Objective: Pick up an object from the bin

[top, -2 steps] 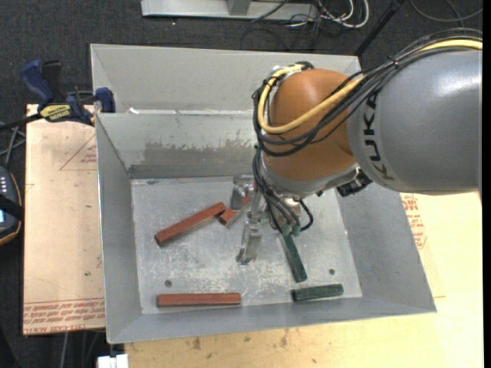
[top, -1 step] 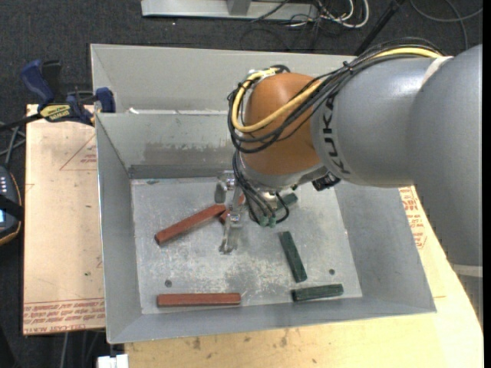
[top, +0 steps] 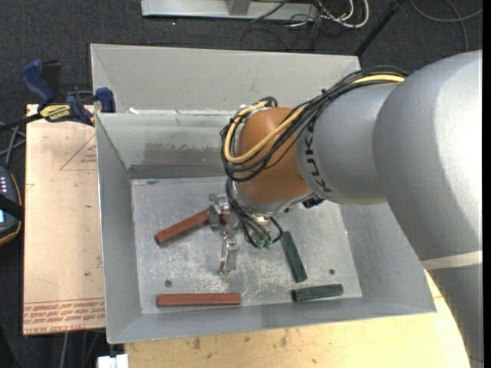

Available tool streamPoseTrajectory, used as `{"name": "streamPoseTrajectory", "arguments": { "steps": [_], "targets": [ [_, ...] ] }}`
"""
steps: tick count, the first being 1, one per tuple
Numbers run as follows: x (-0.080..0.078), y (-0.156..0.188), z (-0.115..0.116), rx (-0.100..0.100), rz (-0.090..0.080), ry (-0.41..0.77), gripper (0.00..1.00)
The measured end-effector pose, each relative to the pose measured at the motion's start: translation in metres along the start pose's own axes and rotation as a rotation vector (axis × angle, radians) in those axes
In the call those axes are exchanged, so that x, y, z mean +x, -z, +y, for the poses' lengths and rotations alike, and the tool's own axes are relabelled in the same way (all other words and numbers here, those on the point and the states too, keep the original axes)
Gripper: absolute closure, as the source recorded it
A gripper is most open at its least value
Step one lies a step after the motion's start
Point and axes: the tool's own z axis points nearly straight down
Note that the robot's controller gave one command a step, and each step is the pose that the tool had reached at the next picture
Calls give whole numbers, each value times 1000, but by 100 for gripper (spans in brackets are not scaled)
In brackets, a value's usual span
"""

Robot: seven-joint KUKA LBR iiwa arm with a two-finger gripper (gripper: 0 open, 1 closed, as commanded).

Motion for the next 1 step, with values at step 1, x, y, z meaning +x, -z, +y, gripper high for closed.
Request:
{"name": "streamPoseTrajectory", "arguments": {
  "steps": [1],
  "targets": [
    [-36, -9, 29, 1, 2, -43, 0]
  ]
}}
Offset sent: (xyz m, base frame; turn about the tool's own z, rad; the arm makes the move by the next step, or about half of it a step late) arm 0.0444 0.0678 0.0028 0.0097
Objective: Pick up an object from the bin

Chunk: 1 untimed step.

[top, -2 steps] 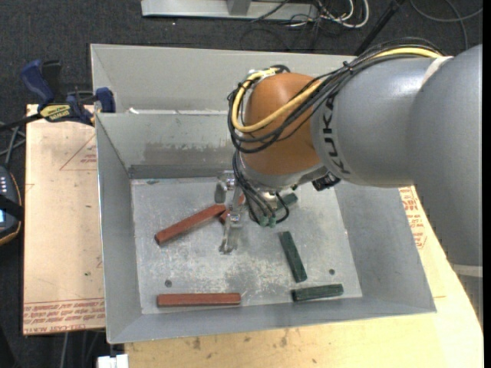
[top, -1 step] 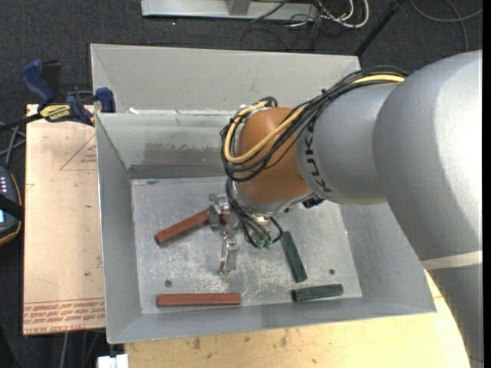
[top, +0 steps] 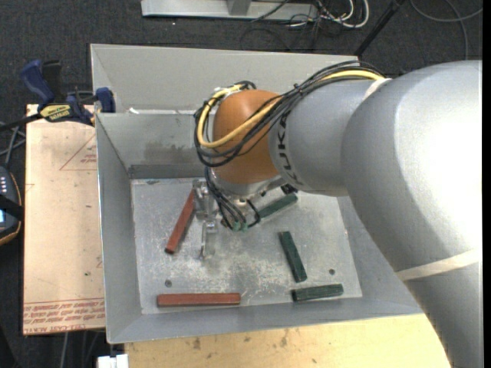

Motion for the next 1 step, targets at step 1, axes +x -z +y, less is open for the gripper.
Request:
{"name": "streamPoseTrajectory", "arguments": {
  "steps": [1],
  "targets": [
    [-11, 10, 33, -2, -3, 28, 0]
  ]
}}
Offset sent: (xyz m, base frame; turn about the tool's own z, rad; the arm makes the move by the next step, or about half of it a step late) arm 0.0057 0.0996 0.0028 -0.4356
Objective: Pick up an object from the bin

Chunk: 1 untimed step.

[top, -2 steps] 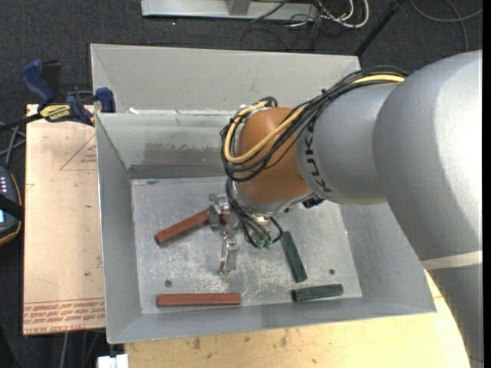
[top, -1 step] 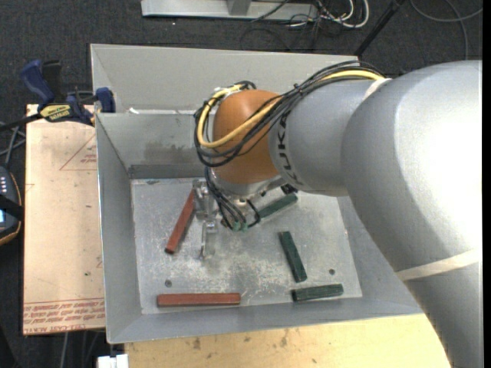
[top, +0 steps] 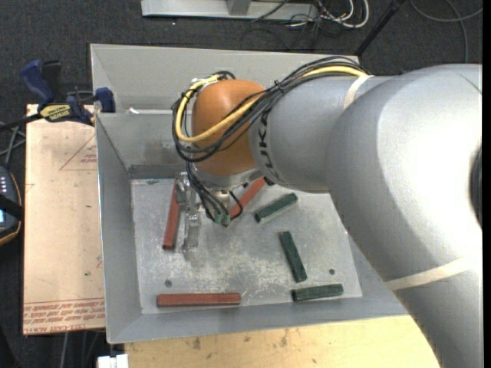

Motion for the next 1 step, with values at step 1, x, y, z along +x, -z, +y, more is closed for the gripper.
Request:
{"name": "streamPoseTrajectory", "arguments": {
  "steps": [1],
  "targets": [
    [1, -5, 65, 4, -1, 406, 100]
  ]
}}
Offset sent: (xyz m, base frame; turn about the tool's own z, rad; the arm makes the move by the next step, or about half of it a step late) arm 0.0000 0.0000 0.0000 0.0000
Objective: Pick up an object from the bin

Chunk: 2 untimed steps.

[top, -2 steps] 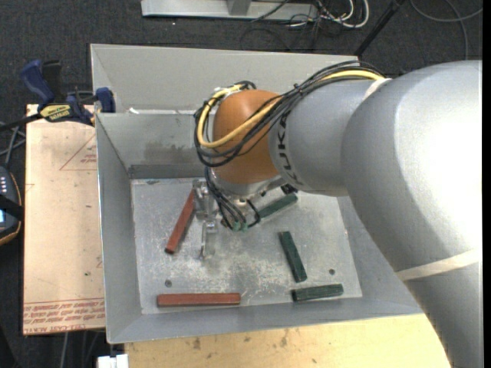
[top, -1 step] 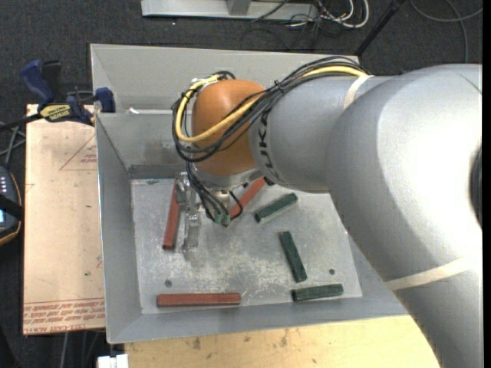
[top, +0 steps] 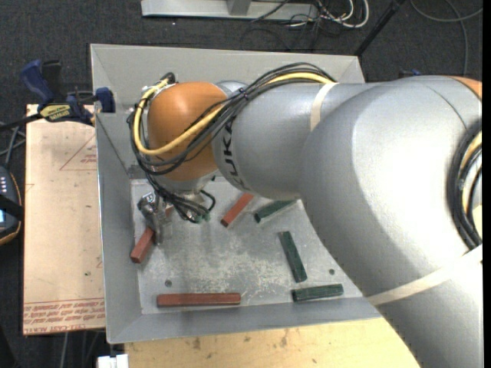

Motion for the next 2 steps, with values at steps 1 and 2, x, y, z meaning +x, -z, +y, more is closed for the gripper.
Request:
{"name": "streamPoseTrajectory", "arguments": {
  "steps": [1, 2],
  "targets": [
    [0, 0, 0, -1, 0, -1, 100],
    [-1, 0, 0, -2, 0, 18, 100]
  ]
}}
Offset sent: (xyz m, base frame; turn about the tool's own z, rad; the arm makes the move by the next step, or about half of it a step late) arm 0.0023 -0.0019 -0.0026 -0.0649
